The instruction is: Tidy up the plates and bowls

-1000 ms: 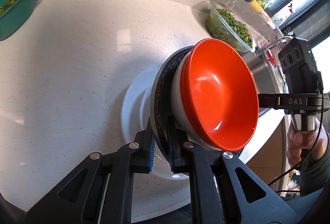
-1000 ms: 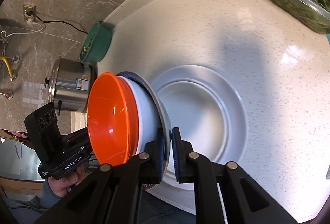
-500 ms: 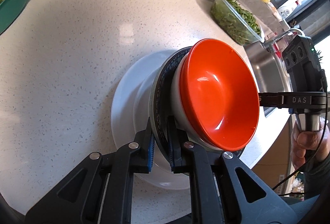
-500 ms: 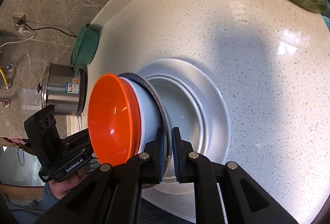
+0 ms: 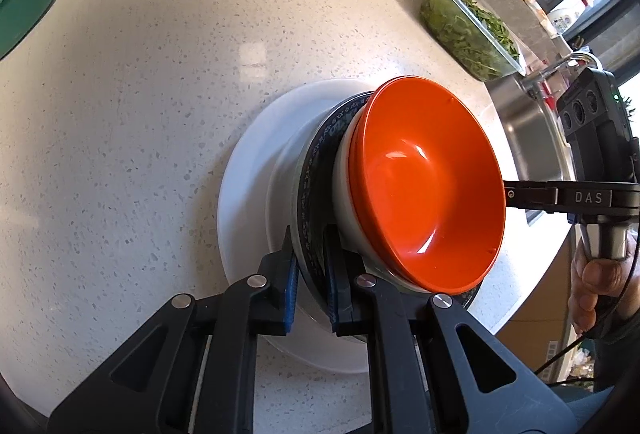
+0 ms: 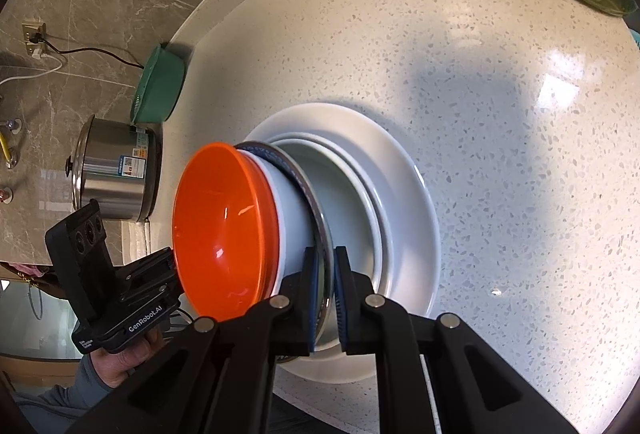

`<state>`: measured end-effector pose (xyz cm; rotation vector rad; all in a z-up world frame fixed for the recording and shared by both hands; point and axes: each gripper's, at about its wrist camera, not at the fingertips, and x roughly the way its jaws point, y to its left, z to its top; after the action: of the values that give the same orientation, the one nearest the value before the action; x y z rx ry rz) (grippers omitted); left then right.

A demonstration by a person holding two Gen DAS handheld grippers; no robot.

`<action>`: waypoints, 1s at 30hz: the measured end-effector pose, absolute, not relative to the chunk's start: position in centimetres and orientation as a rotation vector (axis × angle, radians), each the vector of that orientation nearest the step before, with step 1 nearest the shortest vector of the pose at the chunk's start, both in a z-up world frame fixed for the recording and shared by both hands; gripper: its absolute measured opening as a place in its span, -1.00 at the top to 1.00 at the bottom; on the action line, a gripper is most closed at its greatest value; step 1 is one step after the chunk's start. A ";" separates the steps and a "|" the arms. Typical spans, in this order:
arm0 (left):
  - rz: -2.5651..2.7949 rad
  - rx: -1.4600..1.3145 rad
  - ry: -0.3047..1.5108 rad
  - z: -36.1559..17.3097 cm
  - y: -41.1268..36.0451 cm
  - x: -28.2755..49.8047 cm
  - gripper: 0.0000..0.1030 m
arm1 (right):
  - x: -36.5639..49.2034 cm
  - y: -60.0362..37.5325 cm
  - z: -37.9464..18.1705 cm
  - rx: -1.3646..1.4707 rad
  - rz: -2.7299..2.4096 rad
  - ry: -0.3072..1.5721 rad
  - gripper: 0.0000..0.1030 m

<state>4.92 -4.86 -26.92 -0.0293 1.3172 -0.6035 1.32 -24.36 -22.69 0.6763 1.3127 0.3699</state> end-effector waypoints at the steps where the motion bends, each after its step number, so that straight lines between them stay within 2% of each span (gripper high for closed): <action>1: -0.601 -0.030 1.315 -26.9 -4.7 4.9 0.81 | 1.4 -24.3 -22.6 0.672 0.370 1.312 0.78; 8: -0.562 -0.047 1.280 -26.5 -3.7 4.6 0.69 | 1.2 -24.1 -22.5 0.643 0.371 1.301 0.78; 9: -0.554 -0.041 1.270 -26.3 -3.6 4.5 0.59 | 1.1 -24.1 -22.4 0.643 0.370 1.298 0.78; 10: -0.537 -0.025 1.263 -26.2 -3.4 4.4 0.28 | 1.1 -24.1 -22.3 0.641 0.368 1.295 0.78; 12: -0.502 -0.032 1.252 -26.0 -2.5 4.4 -0.19 | 1.0 -24.4 -22.2 0.630 0.355 1.293 0.77; 13: -0.496 -0.056 1.250 -25.9 -1.9 4.4 -0.29 | 1.0 -24.5 -22.2 0.633 0.357 1.289 0.77; 15: -0.477 -0.078 1.244 -25.6 -0.9 4.4 -0.42 | 0.9 -24.7 -22.1 0.633 0.361 1.286 0.61; 18: -0.447 -0.105 1.214 -24.5 0.4 4.1 -0.82 | 0.8 -24.7 -21.5 0.604 0.343 1.279 0.37; 19: -0.425 -0.103 1.195 -24.1 0.8 4.0 -0.98 | 0.7 -24.8 -21.3 0.594 0.331 1.274 0.18; 20: -0.412 -0.099 1.178 -23.7 1.0 3.8 -0.99 | 0.6 -25.1 -21.0 0.590 0.322 1.266 -0.15; 21: -0.392 -0.090 1.160 -23.2 1.2 3.6 -0.99 | 0.5 -25.3 -20.8 0.589 0.317 1.257 -0.31; 22: -0.365 -0.071 1.140 -22.7 1.3 3.4 -0.99 | 0.4 -25.6 -20.4 0.584 0.307 1.246 -0.65; 23: -0.331 -0.046 1.116 -22.1 1.4 3.2 -0.99 | 0.1 -25.9 -19.8 0.579 0.300 1.223 -0.89; 25: -0.317 -0.039 1.092 -21.2 1.6 2.9 -0.99 | -0.3 -26.3 -18.7 0.558 0.286 1.189 -1.00; 30: -0.233 -0.028 1.075 -19.0 1.0 1.9 -0.99 | -0.9 -26.8 -17.1 0.473 0.255 1.155 -1.00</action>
<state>1.86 1.03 -19.03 -0.0285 1.0749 -0.2334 -0.93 -26.82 -17.07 0.4728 1.1553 0.2554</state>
